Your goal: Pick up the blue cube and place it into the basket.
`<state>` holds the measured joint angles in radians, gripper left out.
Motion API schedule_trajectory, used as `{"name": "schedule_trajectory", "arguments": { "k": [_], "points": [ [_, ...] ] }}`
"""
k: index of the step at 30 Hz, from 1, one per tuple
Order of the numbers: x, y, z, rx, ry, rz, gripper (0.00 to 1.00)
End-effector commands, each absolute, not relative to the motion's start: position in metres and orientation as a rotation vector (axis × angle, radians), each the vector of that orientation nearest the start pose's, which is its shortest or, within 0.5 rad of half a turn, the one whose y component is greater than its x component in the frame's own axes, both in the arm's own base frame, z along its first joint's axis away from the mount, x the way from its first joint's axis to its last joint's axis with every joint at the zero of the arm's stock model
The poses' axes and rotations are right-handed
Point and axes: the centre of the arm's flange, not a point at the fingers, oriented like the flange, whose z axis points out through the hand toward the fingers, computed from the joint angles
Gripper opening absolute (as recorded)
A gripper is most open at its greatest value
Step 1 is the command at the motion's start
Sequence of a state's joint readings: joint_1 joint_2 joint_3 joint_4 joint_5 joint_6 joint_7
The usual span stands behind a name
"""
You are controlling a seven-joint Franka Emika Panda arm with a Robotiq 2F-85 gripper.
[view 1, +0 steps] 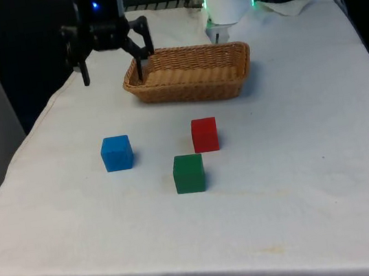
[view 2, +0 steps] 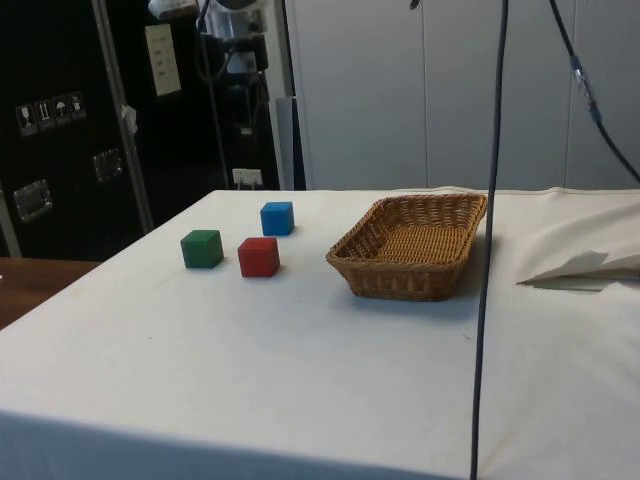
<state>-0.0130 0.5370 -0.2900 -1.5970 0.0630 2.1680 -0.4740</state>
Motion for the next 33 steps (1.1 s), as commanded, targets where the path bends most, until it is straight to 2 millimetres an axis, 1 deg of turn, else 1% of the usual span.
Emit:
{"name": "schedule_trajectory", "arguments": {
  "k": [1, 6, 8, 9, 11, 18, 19, 26, 27, 28, 29, 32, 33],
  "points": [
    [0.671, -0.18, 0.334, -3.227, -0.294, -0.033, 1.0],
    [0.671, -0.183, 0.329, -3.221, -0.287, -0.028, 1.0],
    [0.671, -0.185, 0.323, -3.214, -0.286, -0.032, 1.0],
    [0.67, -0.183, 0.327, -3.222, -0.282, -0.019, 1.0],
    [0.671, -0.189, 0.316, -3.202, -0.282, -0.036, 1.0],
    [0.67, -0.204, 0.295, -3.18, -0.276, -0.063, 1.0],
    [0.669, -0.202, 0.296, -3.185, -0.275, -0.049, 1.0],
    [0.668, -0.217, 0.279, -3.171, -0.269, -0.075, 1.0],
    [0.667, -0.22, 0.274, -3.167, -0.268, -0.076, 1.0],
    [0.666, -0.217, 0.277, -3.173, -0.267, -0.062, 1.0],
    [0.667, -0.221, 0.271, -3.164, -0.267, -0.077, 1.0],
    [0.666, -0.226, 0.264, -3.157, -0.256, -0.079, 1.0],
    [0.665, -0.23, 0.257, -3.151, -0.246, -0.077, 1.0]
  ]
}}
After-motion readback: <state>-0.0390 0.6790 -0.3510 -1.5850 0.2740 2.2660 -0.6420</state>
